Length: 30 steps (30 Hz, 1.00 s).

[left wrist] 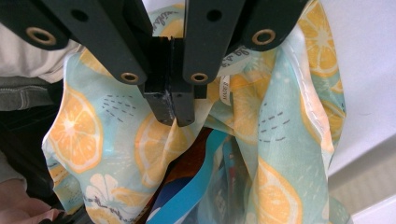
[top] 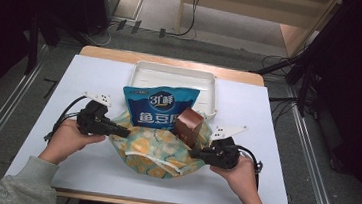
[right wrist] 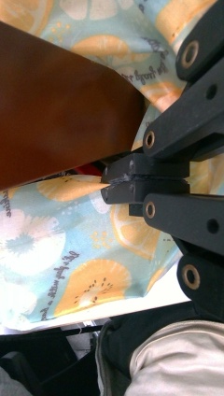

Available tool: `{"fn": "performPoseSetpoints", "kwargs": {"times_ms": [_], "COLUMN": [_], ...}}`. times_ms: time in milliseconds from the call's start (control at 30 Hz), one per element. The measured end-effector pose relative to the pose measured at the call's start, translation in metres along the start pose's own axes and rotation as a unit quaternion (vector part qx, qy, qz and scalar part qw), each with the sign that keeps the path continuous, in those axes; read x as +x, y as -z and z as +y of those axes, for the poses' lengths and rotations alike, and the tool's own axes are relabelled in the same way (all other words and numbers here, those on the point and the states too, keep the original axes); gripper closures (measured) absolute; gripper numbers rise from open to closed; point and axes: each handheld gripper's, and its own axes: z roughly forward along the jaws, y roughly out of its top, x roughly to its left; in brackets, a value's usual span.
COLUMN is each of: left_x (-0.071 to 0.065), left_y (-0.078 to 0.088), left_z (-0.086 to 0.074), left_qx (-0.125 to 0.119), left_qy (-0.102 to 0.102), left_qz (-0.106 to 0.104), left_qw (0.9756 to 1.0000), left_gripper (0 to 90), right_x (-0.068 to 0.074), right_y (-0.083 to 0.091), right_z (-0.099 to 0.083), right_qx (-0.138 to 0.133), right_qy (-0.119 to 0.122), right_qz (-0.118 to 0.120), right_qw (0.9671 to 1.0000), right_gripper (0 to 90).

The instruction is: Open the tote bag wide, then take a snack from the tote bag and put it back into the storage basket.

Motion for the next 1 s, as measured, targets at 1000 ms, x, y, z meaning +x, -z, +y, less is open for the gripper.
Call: {"fn": "performPoseSetpoints", "kwargs": {"times_ms": [1000], "left_x": [-0.007], "left_y": [-0.004], "left_z": [-0.039], "left_qx": [-0.025], "left_qy": [0.027], "left_qz": [-0.020], "left_qw": [0.9991], "left_gripper": [90.0], "right_x": [0.012], "right_y": [-0.015], "right_z": [-0.016], "right_qx": [0.000], "right_qy": [0.032], "right_qz": [0.023], "right_qw": [0.9992], "right_gripper": [90.0]}}
